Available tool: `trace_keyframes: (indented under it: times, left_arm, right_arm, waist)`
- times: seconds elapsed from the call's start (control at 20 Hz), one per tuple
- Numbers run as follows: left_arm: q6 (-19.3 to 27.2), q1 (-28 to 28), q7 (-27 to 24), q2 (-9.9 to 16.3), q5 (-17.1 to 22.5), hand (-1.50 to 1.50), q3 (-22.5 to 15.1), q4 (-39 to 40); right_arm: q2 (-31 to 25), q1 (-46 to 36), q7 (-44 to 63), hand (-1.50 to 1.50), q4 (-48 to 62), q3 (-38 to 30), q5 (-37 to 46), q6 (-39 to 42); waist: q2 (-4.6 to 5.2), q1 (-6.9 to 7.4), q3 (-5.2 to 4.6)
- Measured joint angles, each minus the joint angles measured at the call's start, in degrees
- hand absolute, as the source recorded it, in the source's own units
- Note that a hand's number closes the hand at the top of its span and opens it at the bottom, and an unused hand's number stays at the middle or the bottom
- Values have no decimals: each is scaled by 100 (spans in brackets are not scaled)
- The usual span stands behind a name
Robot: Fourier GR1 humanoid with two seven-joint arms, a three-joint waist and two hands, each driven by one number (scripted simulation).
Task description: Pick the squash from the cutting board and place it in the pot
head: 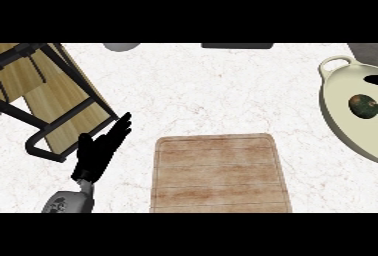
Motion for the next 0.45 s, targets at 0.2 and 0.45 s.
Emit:
trace_keyframes:
  times: [0.2,0.45]
  left_arm:
    - [-7,-12,-31,25,-16,0,31,47]
    - [50,-29,39,-20,-53,0,29,29]
  right_arm:
    - [-227,74,-471,-150,87,-668,-487,-451]
    - [-569,465,-1255,-150,165,-1447,-1091,-370]
  waist:
    - [-1,-44,-4]
    - [-14,-95,-8]
